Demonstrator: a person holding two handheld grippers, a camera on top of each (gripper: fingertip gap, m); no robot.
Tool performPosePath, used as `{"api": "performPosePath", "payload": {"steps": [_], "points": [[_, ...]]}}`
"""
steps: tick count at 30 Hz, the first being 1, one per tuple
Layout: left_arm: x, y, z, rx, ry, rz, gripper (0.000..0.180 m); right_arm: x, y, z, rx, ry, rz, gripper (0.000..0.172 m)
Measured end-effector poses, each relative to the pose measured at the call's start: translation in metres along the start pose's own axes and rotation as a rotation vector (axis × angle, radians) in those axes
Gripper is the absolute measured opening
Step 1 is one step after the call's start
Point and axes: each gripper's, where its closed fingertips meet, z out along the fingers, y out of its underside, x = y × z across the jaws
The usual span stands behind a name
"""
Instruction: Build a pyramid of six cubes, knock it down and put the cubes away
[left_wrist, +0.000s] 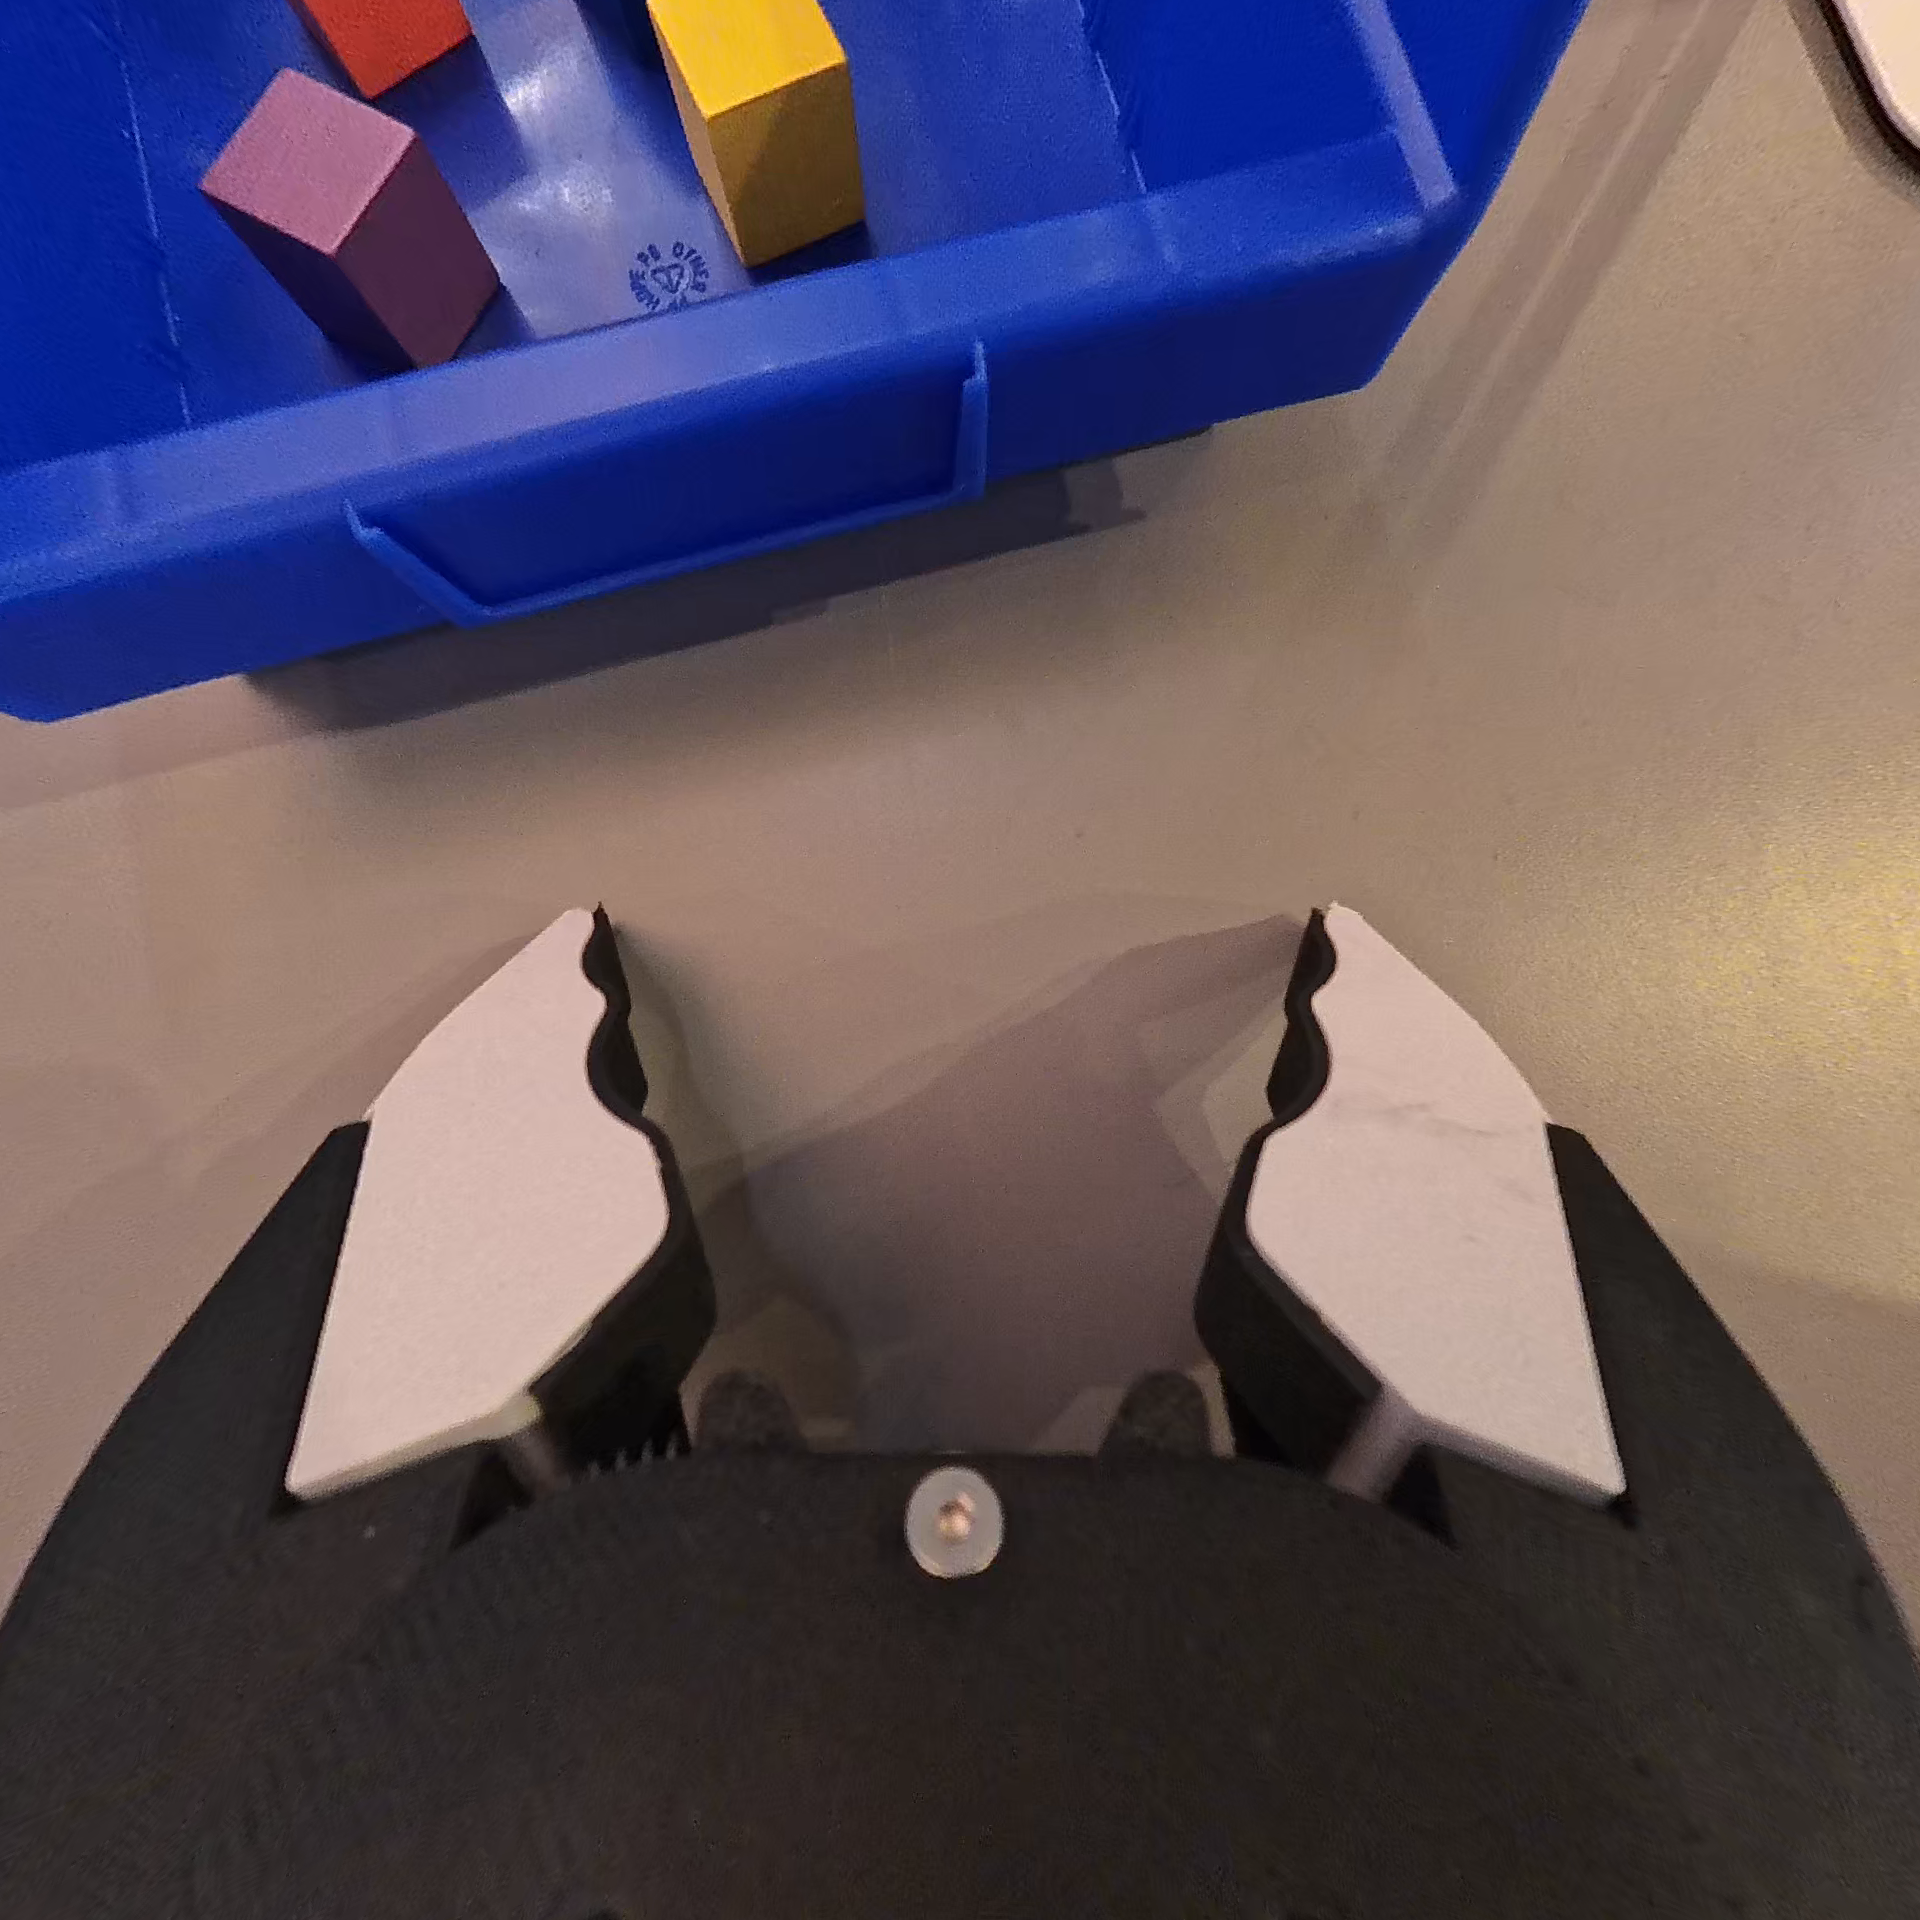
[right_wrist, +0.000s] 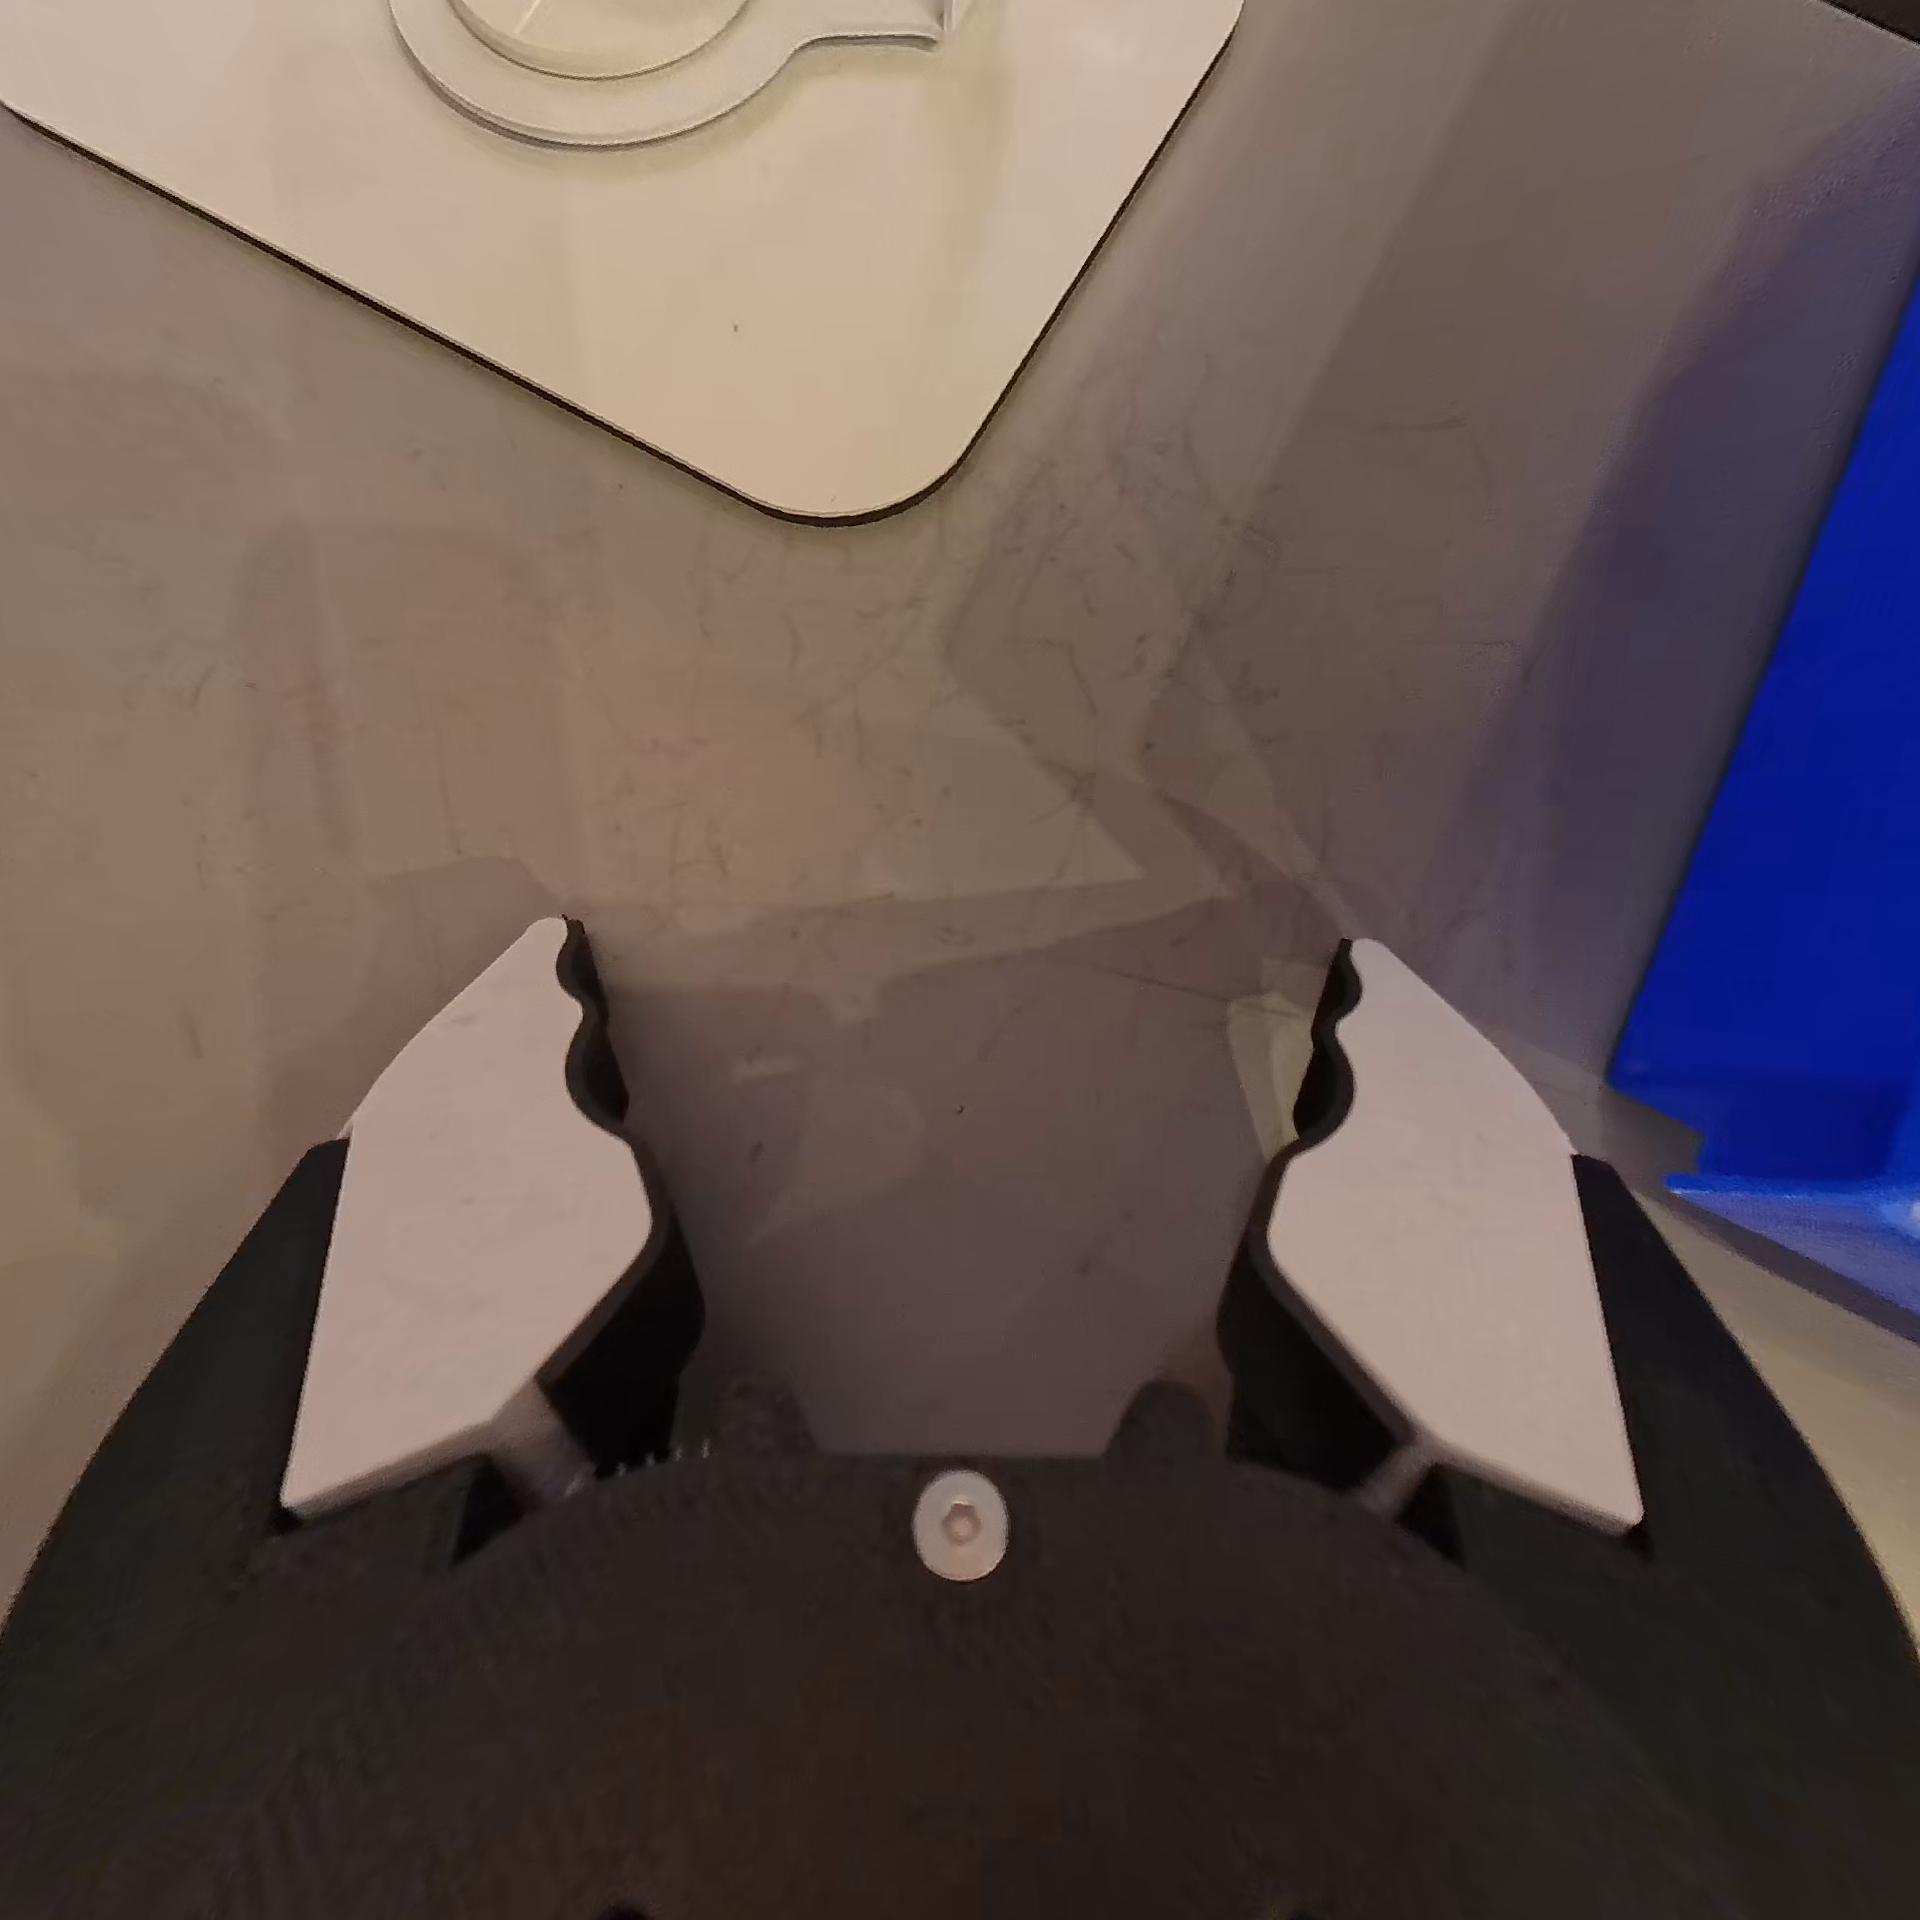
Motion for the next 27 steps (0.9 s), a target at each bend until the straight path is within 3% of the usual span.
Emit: {"api": "performPosePath", "payload": {"steps": [8,14,18,22,27], "points": [[0.0,0.0,-0.001,0.002,0.001,0.002,0.116,0.0,0.0,0.0,0.0,0.0,-0.001,0.128],[-0.002,-0.008,-0.01,0.075,-0.003,0.004,0.101,0.0,0.0,-0.001,0.001,-0.001,-0.002,0.127],[-0.006,-0.043,-0.04,0.202,-0.021,0.065,0.084,0.0,0.0,-0.001,0.002,-0.002,-0.003,0.127],[-0.009,-0.1,-0.067,0.31,-0.013,0.229,0.064,0.0,0.0,-0.001,0.002,-0.002,-0.003,0.126],[-0.009,-0.152,-0.051,0.248,0.066,0.511,0.059,0.0,0.0,0.0,0.002,-0.003,-0.002,0.126]]}}
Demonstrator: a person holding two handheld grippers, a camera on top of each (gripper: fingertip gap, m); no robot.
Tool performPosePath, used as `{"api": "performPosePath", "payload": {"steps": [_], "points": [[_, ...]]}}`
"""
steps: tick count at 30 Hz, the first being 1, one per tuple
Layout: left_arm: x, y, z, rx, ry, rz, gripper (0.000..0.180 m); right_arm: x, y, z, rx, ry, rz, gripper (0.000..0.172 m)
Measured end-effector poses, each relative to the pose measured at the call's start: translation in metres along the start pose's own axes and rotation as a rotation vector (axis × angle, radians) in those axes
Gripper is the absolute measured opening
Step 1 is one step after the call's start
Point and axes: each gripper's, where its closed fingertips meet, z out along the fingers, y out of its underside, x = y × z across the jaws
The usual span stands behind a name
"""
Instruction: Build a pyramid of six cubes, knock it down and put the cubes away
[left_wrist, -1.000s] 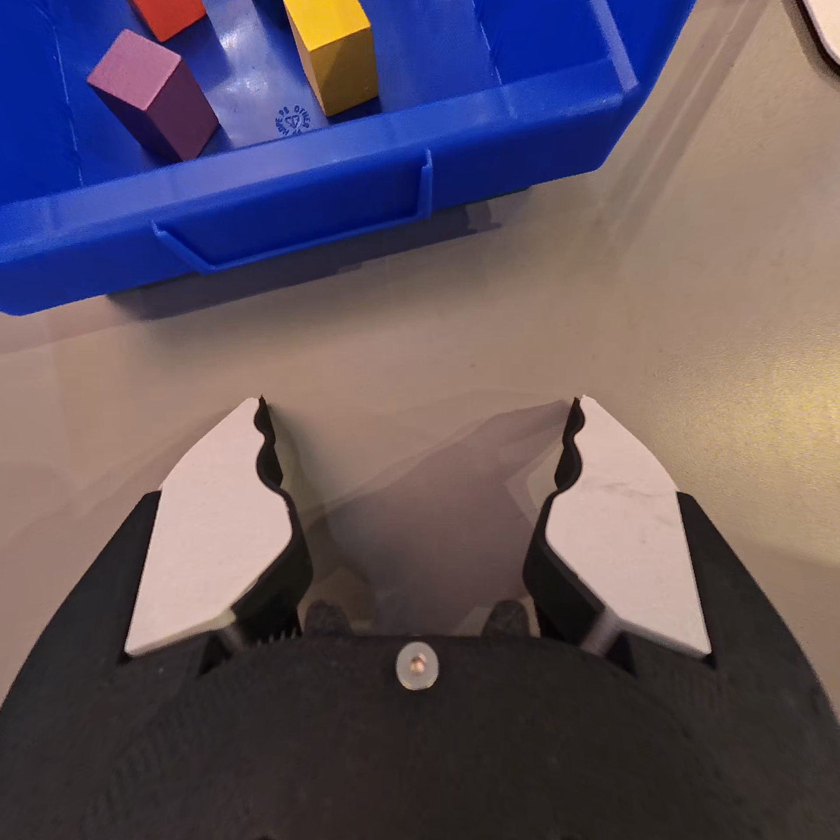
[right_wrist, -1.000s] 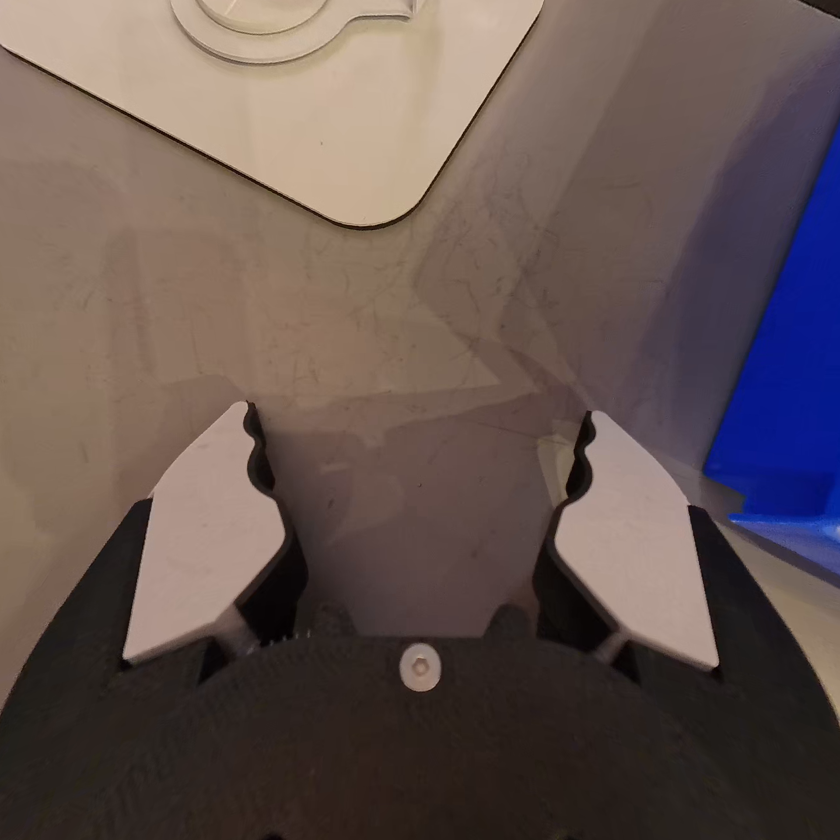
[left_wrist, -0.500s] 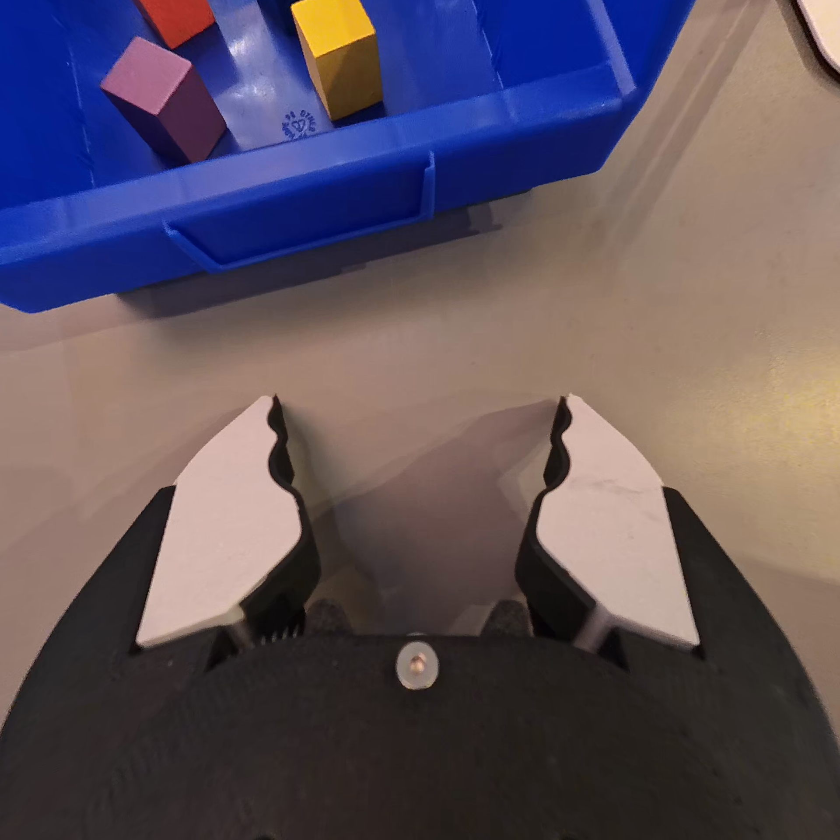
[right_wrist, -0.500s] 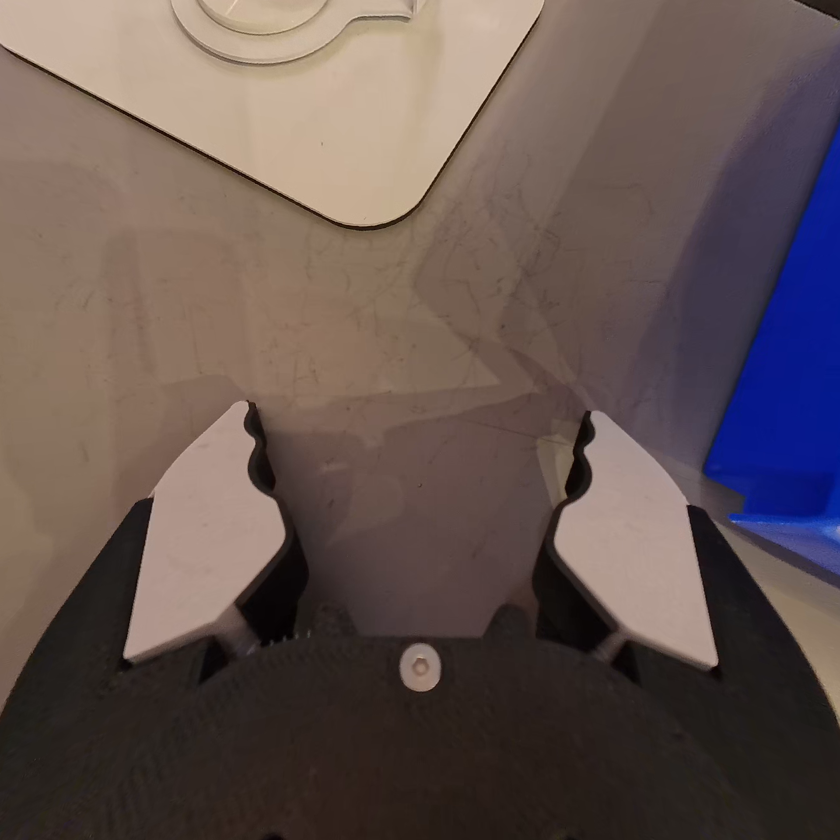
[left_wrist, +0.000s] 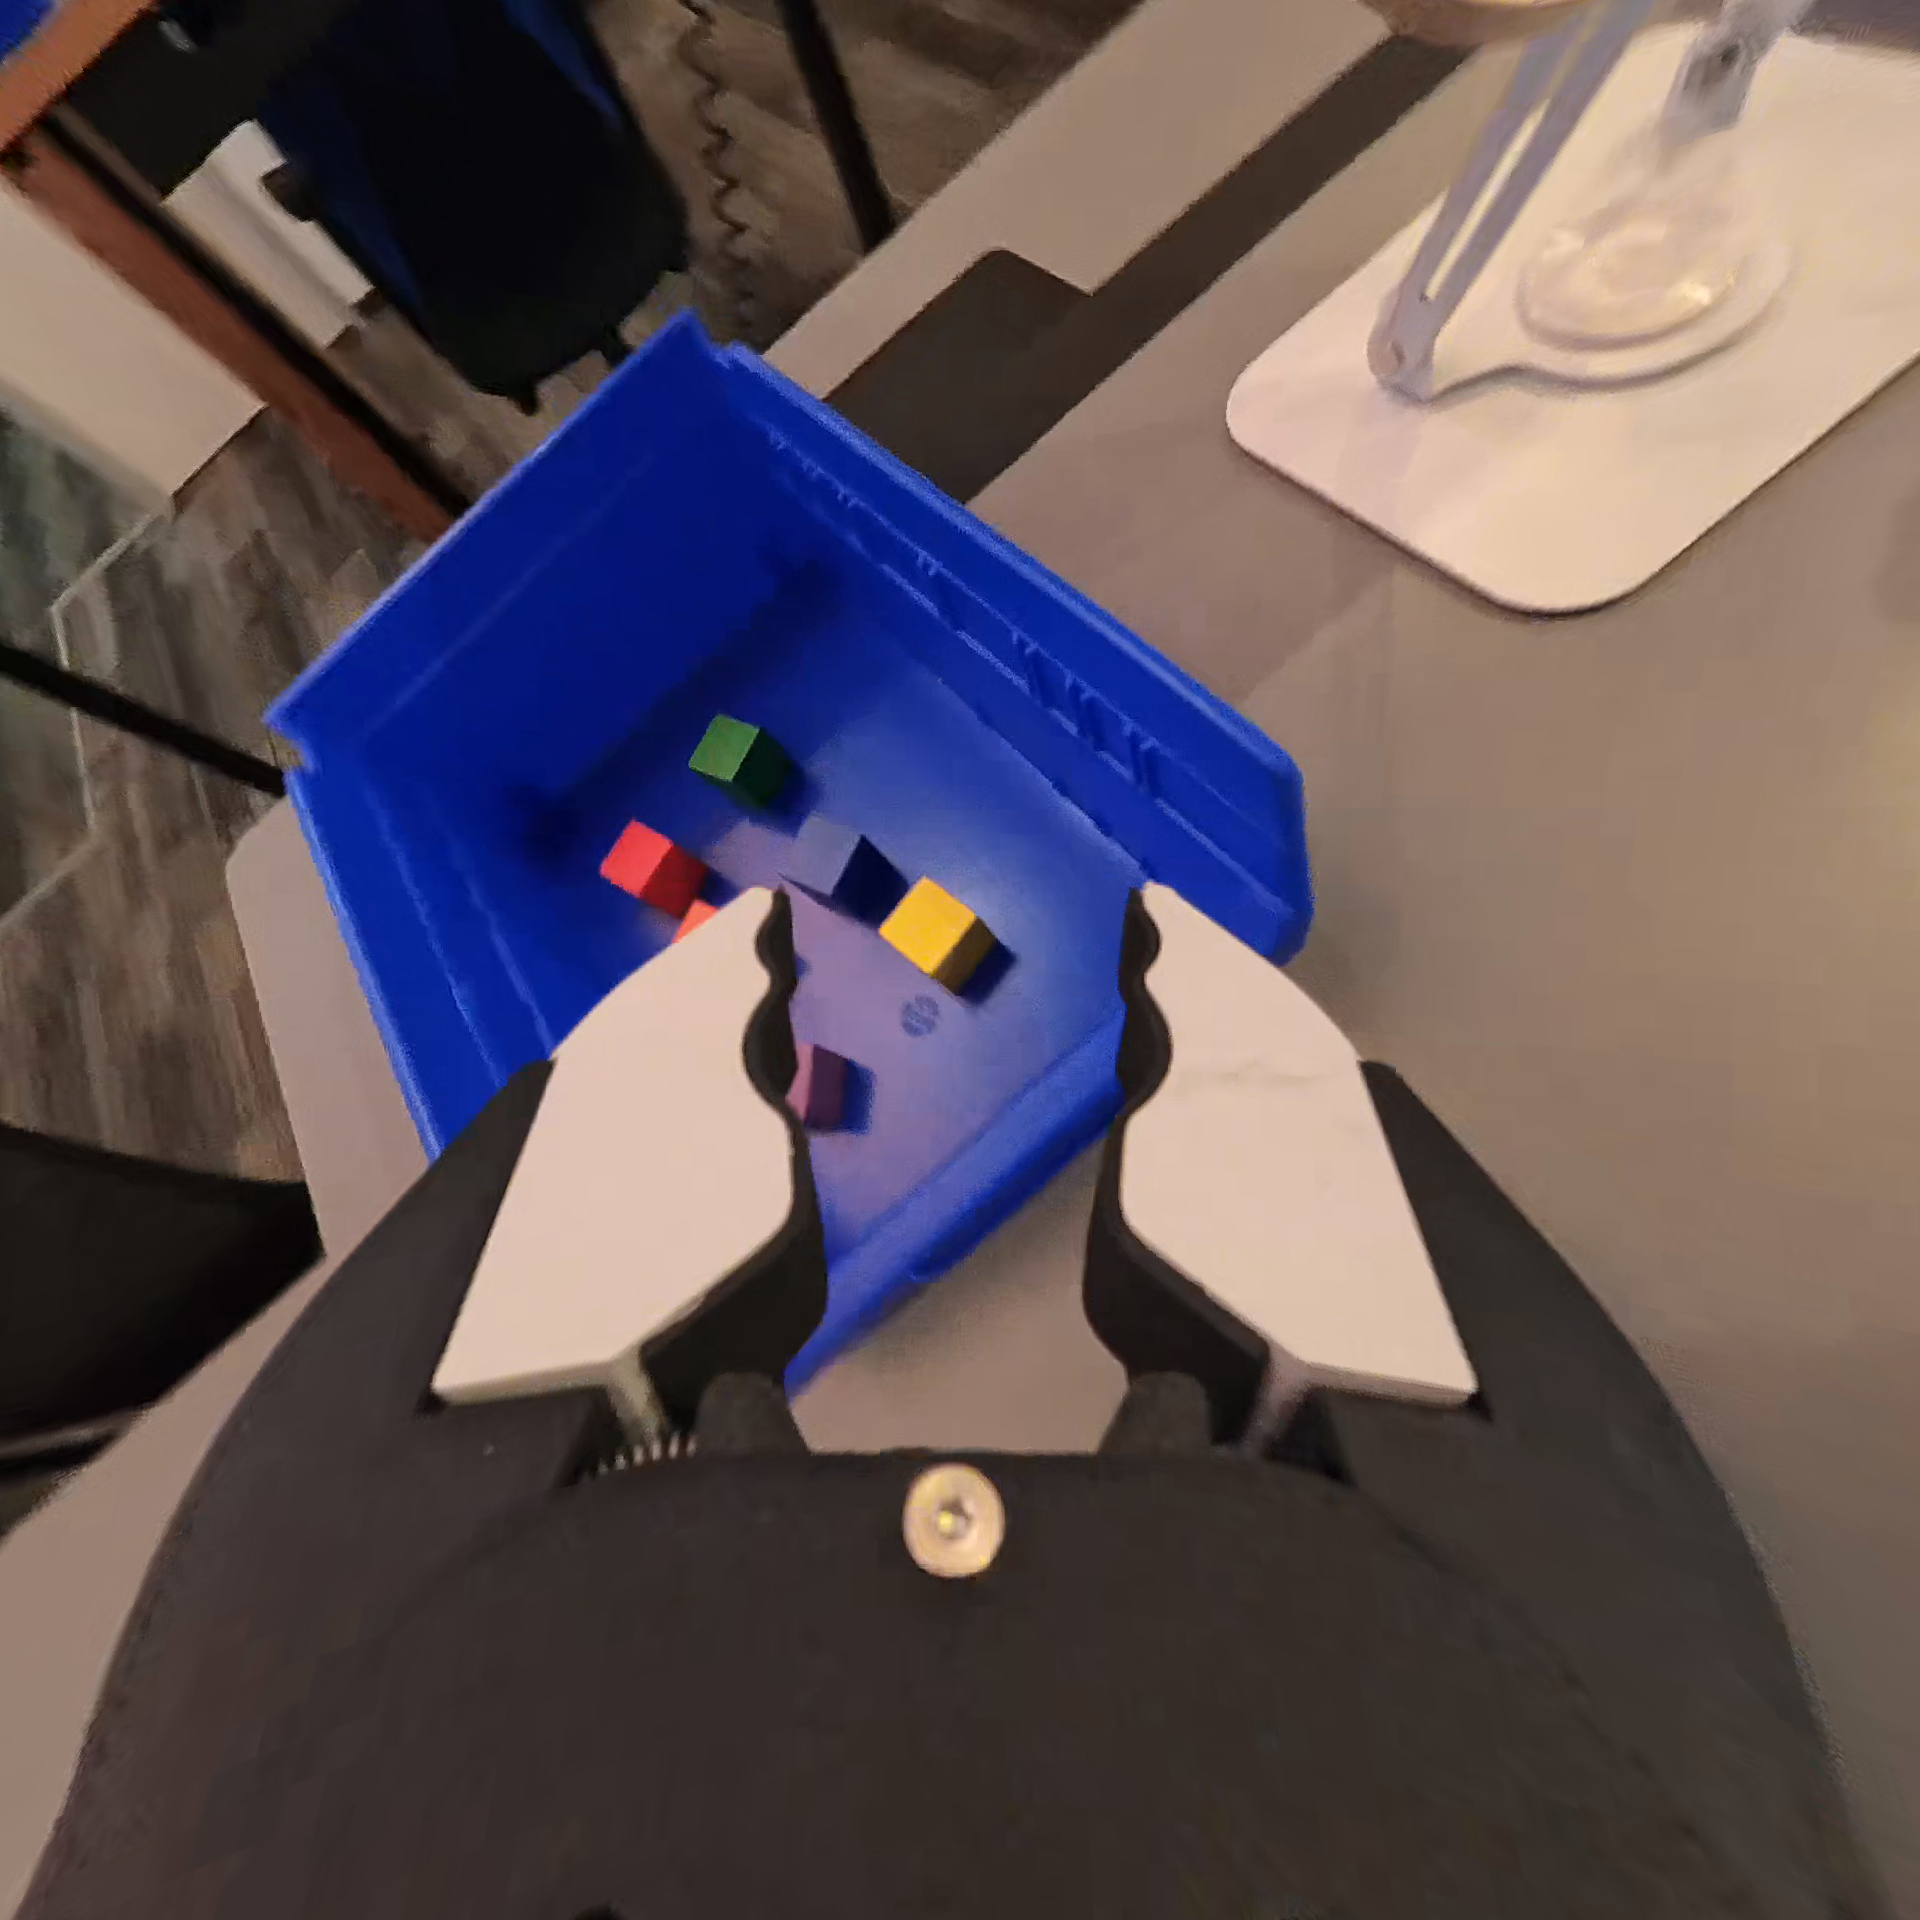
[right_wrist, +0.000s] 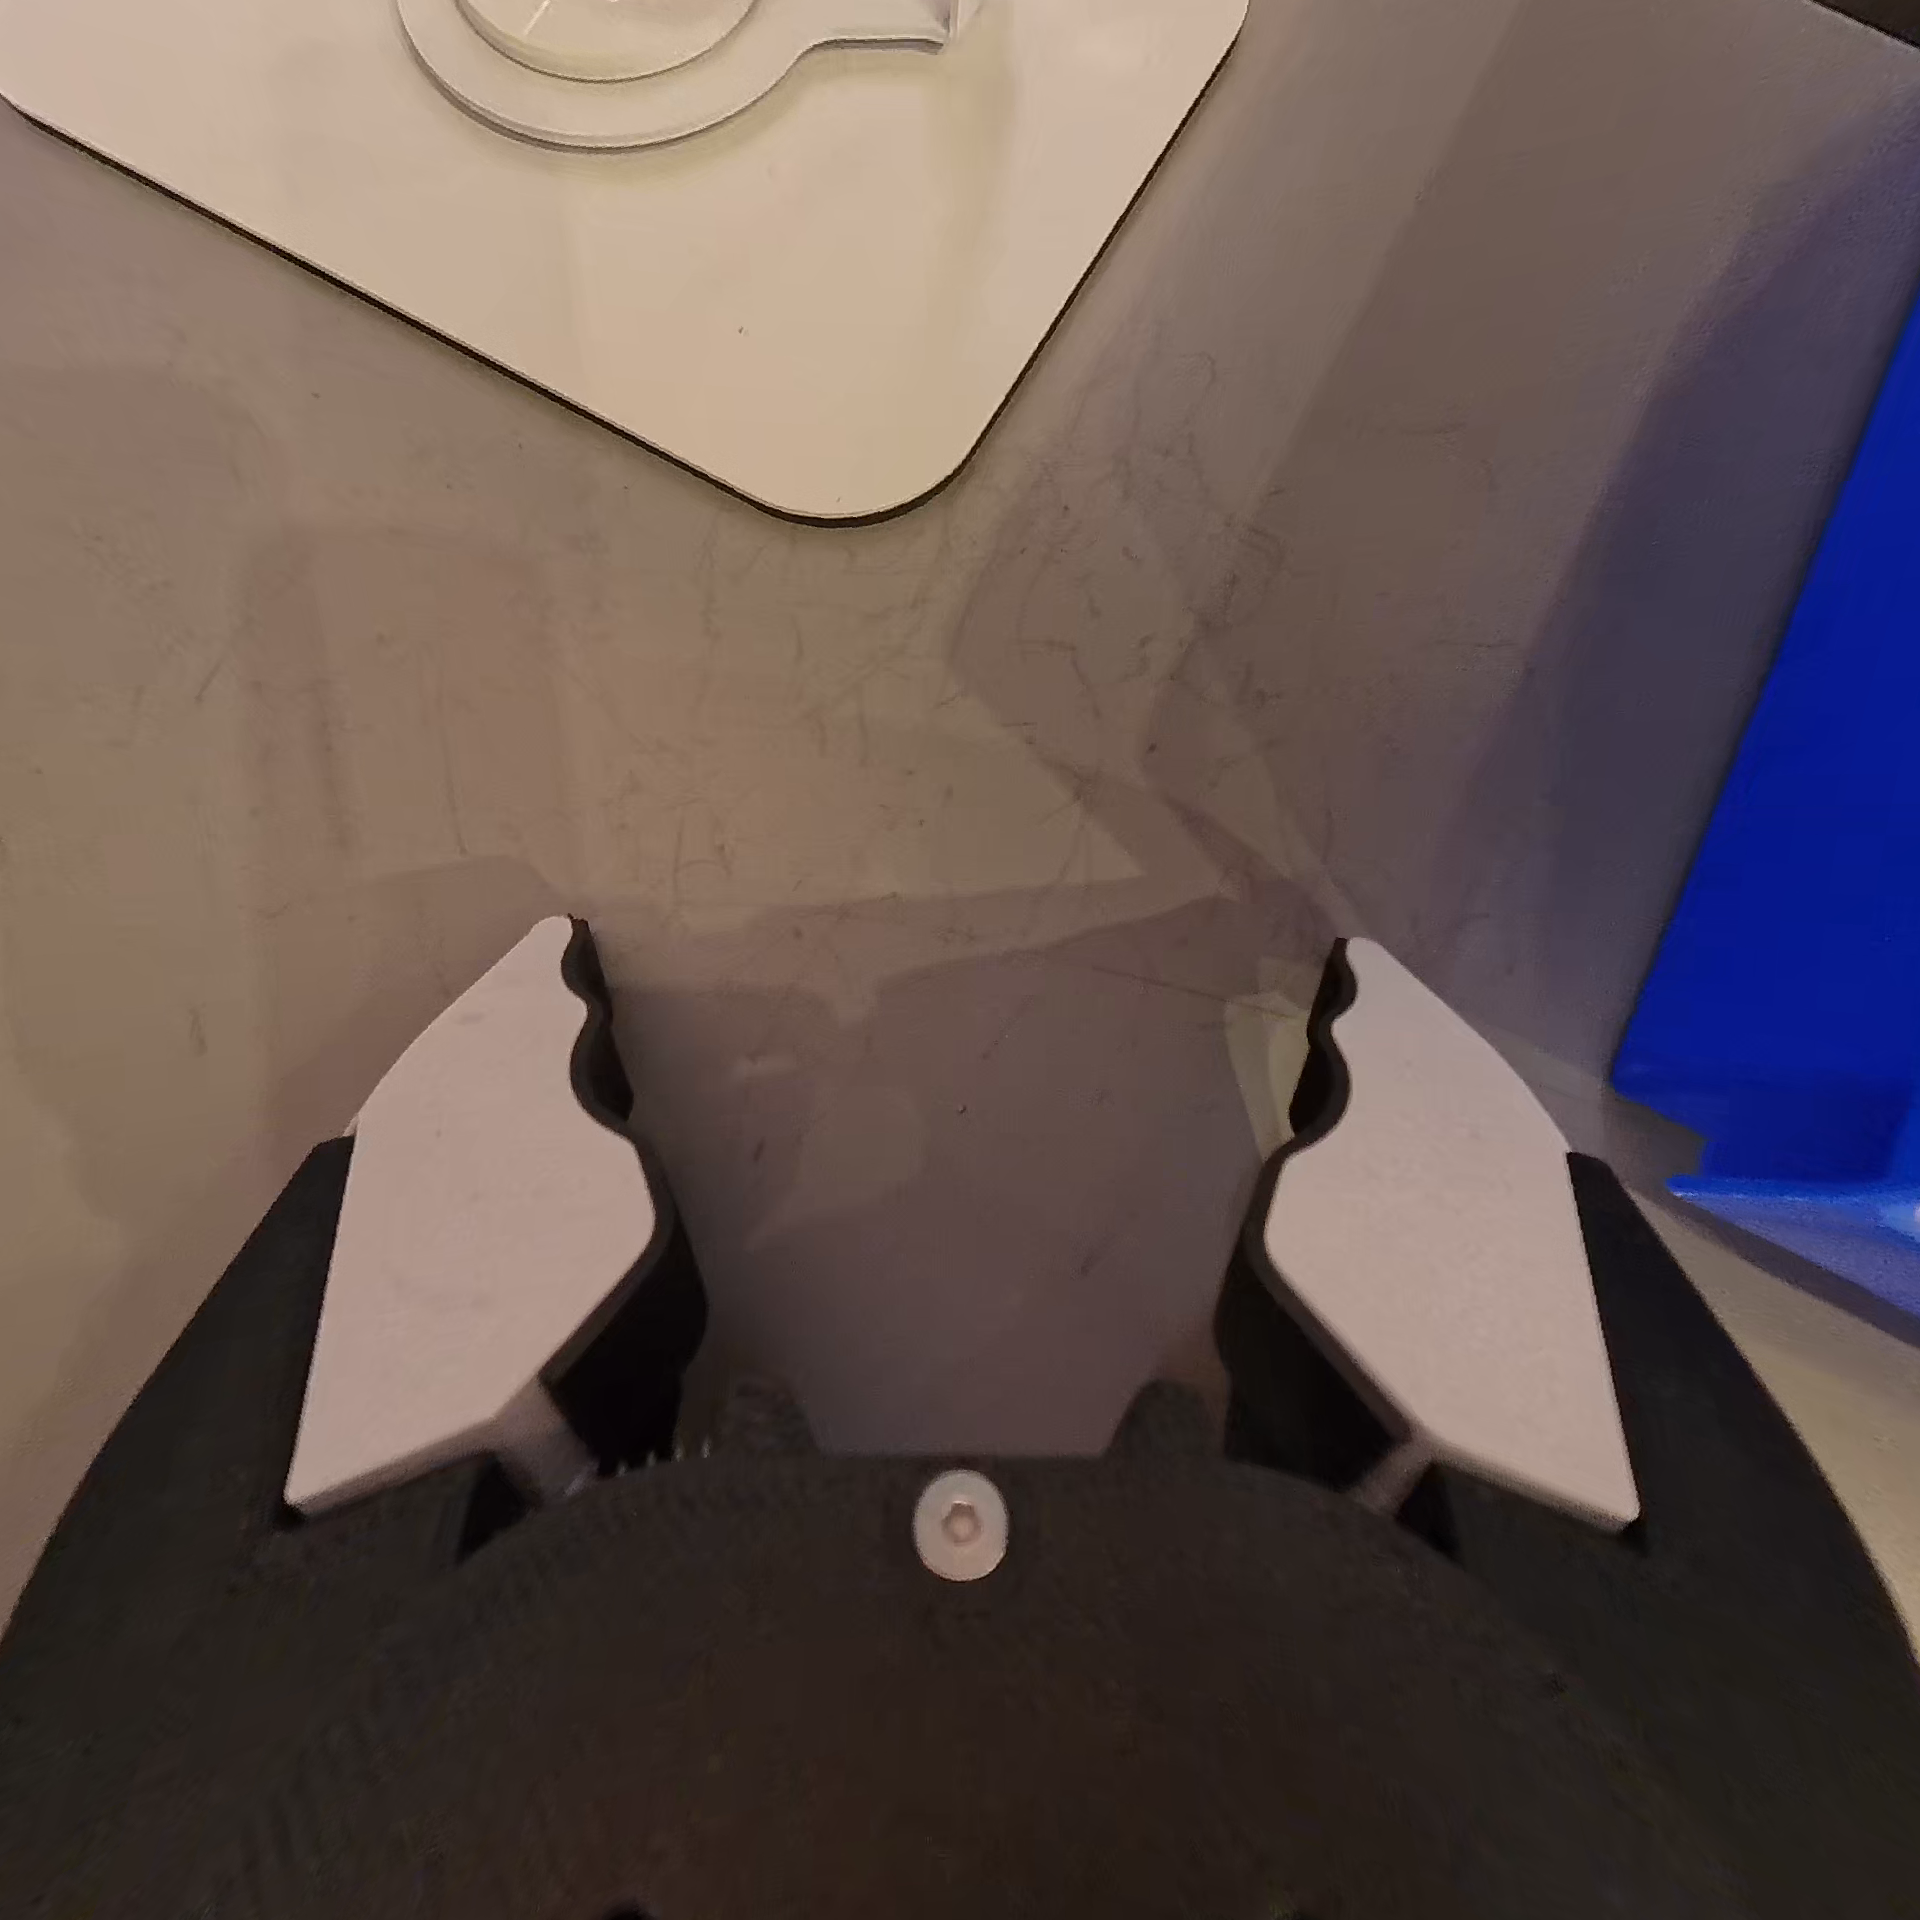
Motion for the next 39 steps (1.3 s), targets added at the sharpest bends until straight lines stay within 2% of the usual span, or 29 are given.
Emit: {"api": "performPosePath", "payload": {"steps": [4,8,16,18,19,22,24,28,31,34,39], "points": [[-0.006,0.005,0.037,-0.117,0.131,0.155,0.056,0.0,0.0,0.0,0.0,0.0,0.0,0.126],[-0.006,0.036,0.07,-0.295,0.26,0.264,0.057,0.0,0.0,0.0,0.0,0.0,0.0,0.126],[-0.003,0.081,0.101,-0.537,0.401,0.385,0.048,0.0,0.0,0.0,0.001,0.001,0.001,0.126],[-0.003,0.089,0.105,-0.58,0.422,0.395,0.04,0.0,0.0,0.0,0.001,0.001,0.001,0.126],[0.001,0.086,0.106,-0.562,0.449,0.366,0.029,0.0,0.0,0.0,0.001,0.002,0.002,0.126],[-0.001,0.084,0.105,-0.568,0.435,0.367,0.029,0.0,0.0,0.001,0.001,0.002,0.002,0.126],[-0.003,0.07,0.098,-0.524,0.404,0.337,0.028,0.0,0.0,0.001,0.001,0.002,0.002,0.126],[-0.001,0.031,0.057,-0.429,0.349,0.292,0.029,0.0,-0.001,0.001,0.001,0.003,0.002,0.126],[0.026,0.001,0.022,-0.363,0.343,0.312,0.028,0.0,-0.001,0.001,0.002,0.004,0.003,0.125],[0.081,-0.021,0.005,-0.295,0.404,0.323,0.028,0.0,-0.001,0.001,0.002,0.004,0.003,0.125],[0.185,-0.022,0.023,-0.258,0.553,0.353,0.028,0.0,-0.001,0.001,0.002,0.004,0.003,0.125]]}}
